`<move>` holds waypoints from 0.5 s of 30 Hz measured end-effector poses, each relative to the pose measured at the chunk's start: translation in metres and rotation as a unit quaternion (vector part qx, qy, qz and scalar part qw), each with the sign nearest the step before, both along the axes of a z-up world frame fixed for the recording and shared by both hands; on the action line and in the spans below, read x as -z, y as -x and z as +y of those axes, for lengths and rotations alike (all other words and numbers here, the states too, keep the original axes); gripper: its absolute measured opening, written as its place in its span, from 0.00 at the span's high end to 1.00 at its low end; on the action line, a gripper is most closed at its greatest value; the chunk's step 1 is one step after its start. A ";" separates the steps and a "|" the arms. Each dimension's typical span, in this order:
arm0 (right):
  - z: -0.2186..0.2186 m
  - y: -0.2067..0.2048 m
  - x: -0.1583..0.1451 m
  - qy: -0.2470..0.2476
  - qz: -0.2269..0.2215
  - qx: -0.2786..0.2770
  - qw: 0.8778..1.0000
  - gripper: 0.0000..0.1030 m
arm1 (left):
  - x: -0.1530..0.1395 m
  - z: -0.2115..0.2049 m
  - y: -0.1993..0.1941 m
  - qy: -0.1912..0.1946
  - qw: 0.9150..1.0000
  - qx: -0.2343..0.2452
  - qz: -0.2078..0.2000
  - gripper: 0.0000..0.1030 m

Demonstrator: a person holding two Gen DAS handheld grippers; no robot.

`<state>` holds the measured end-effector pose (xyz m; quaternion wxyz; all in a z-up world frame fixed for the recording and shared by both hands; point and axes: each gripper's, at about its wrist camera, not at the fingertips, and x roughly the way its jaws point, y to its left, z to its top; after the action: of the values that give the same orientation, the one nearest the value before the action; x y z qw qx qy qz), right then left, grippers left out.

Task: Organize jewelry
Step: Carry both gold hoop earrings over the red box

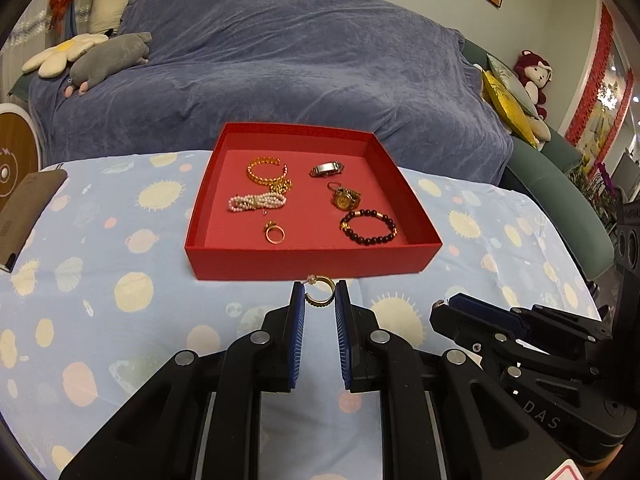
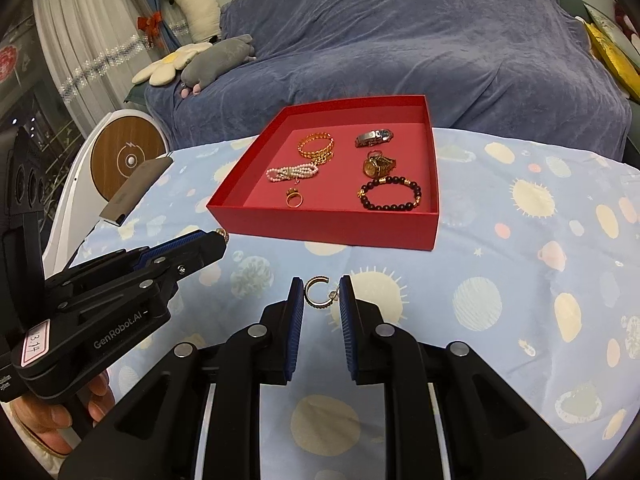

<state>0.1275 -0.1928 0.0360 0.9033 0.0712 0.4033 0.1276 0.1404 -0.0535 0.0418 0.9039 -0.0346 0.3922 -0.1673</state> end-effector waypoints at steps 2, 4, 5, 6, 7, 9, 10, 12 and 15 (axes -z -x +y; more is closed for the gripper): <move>-0.002 -0.010 -0.006 -0.002 -0.004 0.001 1.000 0.83 | -0.006 -0.001 -0.012 0.002 1.000 0.001 -0.002 0.87; -0.003 -0.020 -0.012 -0.006 -0.010 0.003 1.000 0.83 | -0.012 -0.004 -0.024 -0.009 1.000 0.001 -0.013 0.87; -0.003 -0.026 -0.015 -0.006 -0.013 0.004 1.000 0.83 | -0.013 -0.005 -0.029 -0.019 1.000 0.000 -0.019 0.87; -0.002 -0.033 -0.017 -0.005 -0.016 0.003 1.000 0.83 | -0.015 -0.005 -0.036 -0.028 0.999 0.000 -0.024 0.87; -0.001 -0.040 -0.019 -0.003 -0.019 0.003 1.000 0.83 | -0.015 -0.006 -0.043 -0.034 0.999 -0.002 -0.026 0.87; 0.000 -0.056 -0.021 0.002 -0.020 0.005 1.000 0.83 | -0.014 -0.005 -0.058 -0.035 0.999 -0.003 -0.025 0.87; 0.001 -0.063 -0.020 0.002 -0.020 0.008 1.000 0.83 | -0.013 -0.004 -0.065 -0.034 0.999 -0.005 -0.023 0.87; 0.002 -0.077 -0.018 0.000 -0.017 0.009 1.000 0.83 | -0.010 -0.004 -0.077 -0.035 0.999 -0.007 -0.022 0.87; 0.007 -0.095 -0.010 0.001 -0.012 0.012 1.000 0.83 | -0.003 -0.003 -0.094 -0.038 0.999 -0.010 -0.018 0.87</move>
<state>0.2227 -0.1858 0.0463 0.9097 0.0736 0.3916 0.1172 0.2340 -0.0561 0.0443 0.9133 -0.0012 0.3811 -0.1438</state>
